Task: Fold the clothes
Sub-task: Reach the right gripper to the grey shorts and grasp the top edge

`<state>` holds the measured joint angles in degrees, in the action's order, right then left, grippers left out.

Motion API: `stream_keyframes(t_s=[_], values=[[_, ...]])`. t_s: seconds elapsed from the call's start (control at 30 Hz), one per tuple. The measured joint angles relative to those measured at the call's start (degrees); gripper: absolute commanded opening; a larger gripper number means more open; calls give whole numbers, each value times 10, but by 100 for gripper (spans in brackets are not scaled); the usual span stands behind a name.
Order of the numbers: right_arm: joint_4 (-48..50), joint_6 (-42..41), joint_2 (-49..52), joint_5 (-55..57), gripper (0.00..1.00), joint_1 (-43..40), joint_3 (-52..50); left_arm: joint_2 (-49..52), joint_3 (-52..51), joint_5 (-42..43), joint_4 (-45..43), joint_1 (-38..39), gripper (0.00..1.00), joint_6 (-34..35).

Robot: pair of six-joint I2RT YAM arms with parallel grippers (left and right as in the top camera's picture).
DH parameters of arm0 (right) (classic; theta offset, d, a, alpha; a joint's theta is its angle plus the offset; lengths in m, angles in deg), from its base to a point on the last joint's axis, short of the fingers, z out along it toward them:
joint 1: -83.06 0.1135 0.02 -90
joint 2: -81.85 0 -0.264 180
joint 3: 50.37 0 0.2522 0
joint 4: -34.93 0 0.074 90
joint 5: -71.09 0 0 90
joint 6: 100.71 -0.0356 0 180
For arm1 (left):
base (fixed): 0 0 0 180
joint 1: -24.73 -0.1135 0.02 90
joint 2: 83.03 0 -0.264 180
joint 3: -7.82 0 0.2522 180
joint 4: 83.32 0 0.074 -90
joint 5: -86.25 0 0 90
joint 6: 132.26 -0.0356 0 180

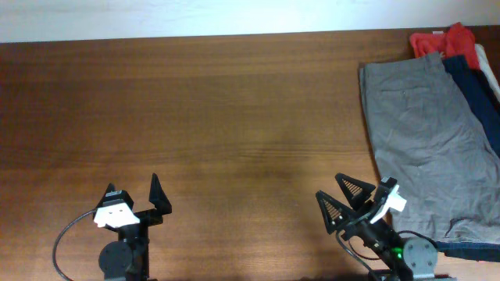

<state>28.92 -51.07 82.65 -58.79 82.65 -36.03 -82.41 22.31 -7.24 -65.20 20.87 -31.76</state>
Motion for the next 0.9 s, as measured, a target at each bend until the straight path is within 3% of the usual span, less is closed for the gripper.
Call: stream_keyframes(t_s=[0.1,0.2,0.27,0.37,0.47,0.53,0.57,0.67,0.83,0.9], values=[[124,-47,-1,0,98,0,1,0,0,0,0,0,99,0],[127,-61,14,51,98,0,24,0,0,0,0,0,99,0],[109,-34,75,78,99,0,77,0,0,0,0,0,99,0],[14,62,222,122,98,0,195,1,0,0,-1,0,99,0],[-115,168,430,201,98,0,349,0,0,0,-1,0,99,0],[-191,239,604,271,98,0,509,2,0,0,-1,0,99,0],[-275,263,664,297,98,0,581,2,0,0,-1,0,99,0],[-405,312,856,394,98,0,790,2,0,0,0,0,99,0],[-518,366,1078,566,98,0,1007,2,0,0,1,0,99,0],[-517,400,1136,613,99,0,1028,2,0,0,1,0,99,0]])
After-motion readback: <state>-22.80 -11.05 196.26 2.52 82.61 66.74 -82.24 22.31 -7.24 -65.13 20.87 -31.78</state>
